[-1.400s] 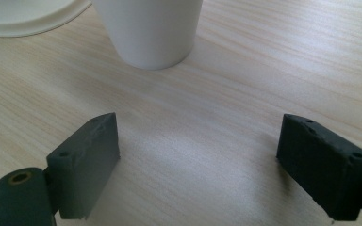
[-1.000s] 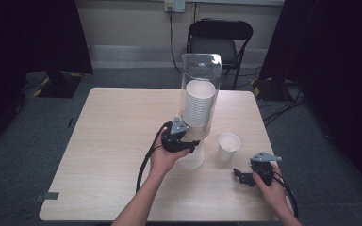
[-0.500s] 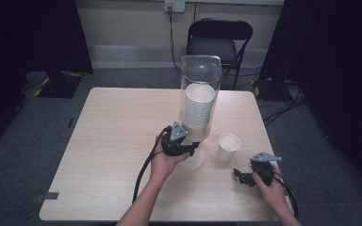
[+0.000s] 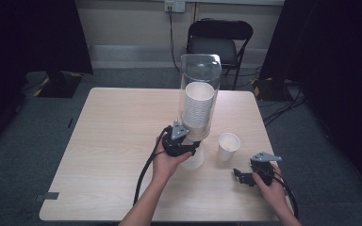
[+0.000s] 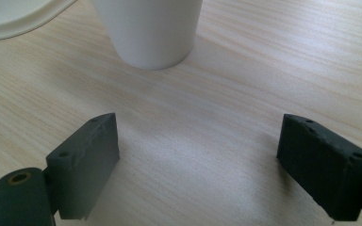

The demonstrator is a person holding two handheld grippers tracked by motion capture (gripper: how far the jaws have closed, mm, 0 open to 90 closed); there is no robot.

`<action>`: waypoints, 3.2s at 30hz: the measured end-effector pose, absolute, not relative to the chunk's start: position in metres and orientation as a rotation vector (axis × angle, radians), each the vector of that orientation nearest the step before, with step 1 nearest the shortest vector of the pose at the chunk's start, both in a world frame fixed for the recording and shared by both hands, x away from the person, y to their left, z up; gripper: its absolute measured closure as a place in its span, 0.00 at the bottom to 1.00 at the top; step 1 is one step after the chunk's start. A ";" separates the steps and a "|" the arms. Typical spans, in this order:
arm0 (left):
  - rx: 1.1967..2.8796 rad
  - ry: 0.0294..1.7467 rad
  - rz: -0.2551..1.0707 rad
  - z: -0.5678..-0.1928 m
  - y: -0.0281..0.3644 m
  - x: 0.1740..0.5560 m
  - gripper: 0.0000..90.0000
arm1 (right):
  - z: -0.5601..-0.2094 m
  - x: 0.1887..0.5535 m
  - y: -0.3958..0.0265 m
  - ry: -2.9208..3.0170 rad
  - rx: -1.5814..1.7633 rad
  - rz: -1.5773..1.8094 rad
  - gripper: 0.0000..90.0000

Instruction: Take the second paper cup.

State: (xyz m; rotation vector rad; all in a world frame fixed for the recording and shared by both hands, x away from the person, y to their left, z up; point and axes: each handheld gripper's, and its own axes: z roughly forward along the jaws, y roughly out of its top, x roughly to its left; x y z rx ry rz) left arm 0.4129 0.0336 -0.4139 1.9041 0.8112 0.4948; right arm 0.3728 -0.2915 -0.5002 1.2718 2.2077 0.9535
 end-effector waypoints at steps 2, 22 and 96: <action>1.887 0.814 0.512 -0.411 0.034 0.413 0.26 | -0.500 0.373 -0.292 2.209 1.273 0.953 0.14; 1.840 0.790 0.523 -0.415 0.032 0.410 0.40 | -0.500 0.373 -0.292 2.210 1.270 0.953 0.14; 2.114 0.756 0.356 -0.497 0.087 0.365 0.40 | -0.500 0.373 -0.292 2.211 1.276 0.947 0.12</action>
